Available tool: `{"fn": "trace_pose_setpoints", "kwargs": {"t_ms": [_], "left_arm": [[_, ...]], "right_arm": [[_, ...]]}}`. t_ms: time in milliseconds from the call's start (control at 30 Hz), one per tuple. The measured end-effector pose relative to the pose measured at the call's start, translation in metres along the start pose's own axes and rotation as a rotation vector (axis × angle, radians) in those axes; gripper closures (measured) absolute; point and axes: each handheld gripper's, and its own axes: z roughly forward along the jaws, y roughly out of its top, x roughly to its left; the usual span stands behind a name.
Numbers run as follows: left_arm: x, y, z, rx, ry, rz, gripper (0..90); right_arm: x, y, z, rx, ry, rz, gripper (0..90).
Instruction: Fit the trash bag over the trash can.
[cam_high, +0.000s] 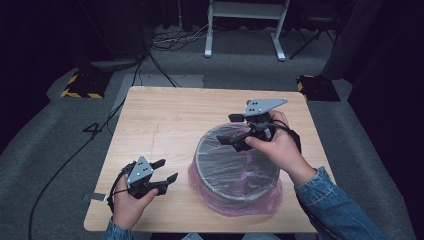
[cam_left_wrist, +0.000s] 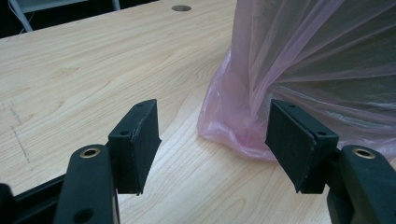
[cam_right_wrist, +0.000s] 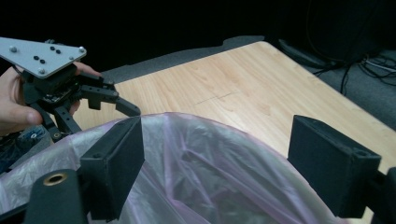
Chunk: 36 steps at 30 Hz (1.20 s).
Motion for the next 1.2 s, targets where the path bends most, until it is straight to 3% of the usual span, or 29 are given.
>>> {"fn": "trace_pose_setpoints", "kwargs": {"t_ms": [167,300,567,667,867,933,1000,1067,1200], "left_arm": [[-0.002,0.001,0.004,0.004,-0.010,0.001,34.8],[-0.002,0.000,0.006,0.008,-0.014,0.004,34.8],[-0.002,-0.001,0.009,0.010,-0.016,-0.006,34.8],[-0.002,-0.001,0.009,0.009,-0.016,-0.005,34.8],[-0.001,-0.002,0.008,0.010,-0.016,-0.006,34.7],[-0.001,-0.002,0.009,0.010,-0.016,-0.006,34.6],[-0.001,-0.002,0.009,0.015,-0.016,-0.004,34.7],[-0.001,-0.003,0.010,0.018,-0.016,-0.004,34.6],[-0.002,-0.003,0.011,0.020,-0.019,-0.007,34.6]], "right_arm": [[0.005,-0.006,0.012,0.037,0.020,-0.004,19.3],[0.006,-0.017,0.021,0.073,0.021,0.025,18.8],[0.013,-0.028,0.044,0.219,0.029,-0.020,15.3],[0.015,-0.031,0.052,0.261,0.028,-0.005,15.2],[0.013,-0.042,0.064,0.348,0.039,-0.020,16.4],[0.013,-0.046,0.067,0.385,0.057,-0.024,21.1],[0.012,-0.051,0.071,0.467,0.096,-0.042,28.0],[0.013,-0.055,0.074,0.511,0.118,-0.048,28.9],[0.014,-0.059,0.079,0.536,0.115,-0.018,22.6]]}}
